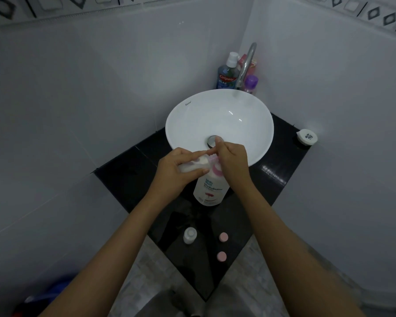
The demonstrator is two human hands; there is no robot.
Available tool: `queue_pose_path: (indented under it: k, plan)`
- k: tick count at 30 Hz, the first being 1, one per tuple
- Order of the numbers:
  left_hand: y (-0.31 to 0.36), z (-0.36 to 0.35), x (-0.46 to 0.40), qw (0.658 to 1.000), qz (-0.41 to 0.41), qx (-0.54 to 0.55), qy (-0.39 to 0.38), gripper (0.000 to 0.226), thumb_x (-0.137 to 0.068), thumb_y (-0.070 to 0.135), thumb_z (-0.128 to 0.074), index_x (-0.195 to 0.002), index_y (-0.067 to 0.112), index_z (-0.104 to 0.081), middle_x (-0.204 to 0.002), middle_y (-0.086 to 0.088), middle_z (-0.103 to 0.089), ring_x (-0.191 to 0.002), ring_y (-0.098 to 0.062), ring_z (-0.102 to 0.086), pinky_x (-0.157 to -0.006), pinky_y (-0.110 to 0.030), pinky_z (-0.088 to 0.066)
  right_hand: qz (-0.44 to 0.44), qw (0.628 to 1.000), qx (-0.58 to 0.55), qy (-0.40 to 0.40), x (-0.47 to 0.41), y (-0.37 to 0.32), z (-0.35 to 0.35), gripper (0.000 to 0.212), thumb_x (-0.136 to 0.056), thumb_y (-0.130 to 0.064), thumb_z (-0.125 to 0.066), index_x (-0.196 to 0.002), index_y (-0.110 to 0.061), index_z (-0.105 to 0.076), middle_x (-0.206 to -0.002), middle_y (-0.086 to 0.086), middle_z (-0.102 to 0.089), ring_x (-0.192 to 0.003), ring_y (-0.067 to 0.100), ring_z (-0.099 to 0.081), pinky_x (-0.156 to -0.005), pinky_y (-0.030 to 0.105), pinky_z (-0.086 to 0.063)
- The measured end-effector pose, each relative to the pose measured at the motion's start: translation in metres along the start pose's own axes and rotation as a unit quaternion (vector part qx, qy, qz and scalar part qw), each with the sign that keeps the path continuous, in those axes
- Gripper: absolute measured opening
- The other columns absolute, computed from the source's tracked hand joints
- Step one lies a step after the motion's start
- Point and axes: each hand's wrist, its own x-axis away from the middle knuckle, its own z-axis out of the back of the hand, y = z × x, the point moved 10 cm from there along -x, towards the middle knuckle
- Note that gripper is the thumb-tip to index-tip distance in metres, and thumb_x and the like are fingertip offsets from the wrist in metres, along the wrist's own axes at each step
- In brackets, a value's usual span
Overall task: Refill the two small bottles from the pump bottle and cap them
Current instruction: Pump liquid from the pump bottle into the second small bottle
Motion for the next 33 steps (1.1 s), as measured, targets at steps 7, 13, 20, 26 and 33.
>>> queue_pose_path:
  k: [7, 13, 20, 26, 33]
  plan:
    - [-0.012, -0.003, 0.004, 1.000, 0.021, 0.005, -0.001, 0.043, -0.073, 0.017, -0.078, -0.112, 0.031, -0.066, -0.108, -0.010, -0.064, -0.101, -0.010, -0.061, -0.086, -0.015, -0.051, -0.020, 0.999, 0.019, -0.021, 0.001, 0.017, -0.008, 0.044, -0.099, -0.021, -0.045, -0.077, 0.002, -0.074, -0.059, 0.003, -0.064, -0.049, 0.000, -0.054, -0.056, 0.016, -0.042]
    - [0.004, -0.001, -0.003, 1.000, -0.001, -0.005, 0.000, 0.044, -0.073, 0.019, -0.078, -0.112, 0.032, -0.064, -0.106, -0.005, -0.063, -0.097, 0.000, -0.059, -0.087, -0.013, -0.049, -0.002, 0.999, -0.045, -0.017, -0.004, -0.007, 0.000, 0.041, -0.099, -0.019, -0.046, -0.079, 0.004, -0.074, -0.071, 0.009, -0.072, -0.069, 0.010, -0.065, -0.068, 0.013, -0.049]
    - [-0.006, -0.002, 0.000, 1.000, 0.013, 0.000, 0.000, 0.044, -0.072, 0.016, -0.078, -0.113, 0.028, -0.065, -0.106, -0.009, -0.063, -0.098, -0.006, -0.060, -0.082, -0.010, -0.049, -0.027, 0.999, -0.029, 0.012, -0.002, 0.014, -0.002, 0.046, -0.099, -0.020, -0.046, -0.077, 0.012, -0.070, -0.061, 0.017, -0.066, -0.052, 0.005, -0.057, -0.056, 0.015, -0.044]
    - [-0.010, -0.003, 0.006, 1.000, 0.026, 0.014, 0.005, 0.043, -0.072, 0.013, -0.078, -0.115, 0.016, -0.068, -0.106, -0.007, -0.064, -0.091, 0.006, -0.059, -0.077, -0.007, -0.047, -0.027, 1.000, 0.003, -0.014, 0.000, 0.016, -0.006, 0.044, -0.099, -0.024, -0.046, -0.078, 0.002, -0.075, -0.064, 0.007, -0.069, -0.058, 0.005, -0.060, -0.063, 0.020, -0.046]
    - [0.003, -0.001, 0.000, 1.000, 0.001, -0.004, 0.012, 0.043, -0.072, 0.016, -0.078, -0.114, 0.022, -0.068, -0.104, -0.005, -0.063, -0.096, -0.005, -0.059, -0.084, -0.011, -0.048, -0.031, 0.999, -0.038, -0.004, 0.000, 0.002, 0.000, 0.041, -0.099, -0.020, -0.045, -0.082, 0.001, -0.075, -0.064, -0.005, -0.068, -0.059, -0.002, -0.063, -0.060, 0.006, -0.045]
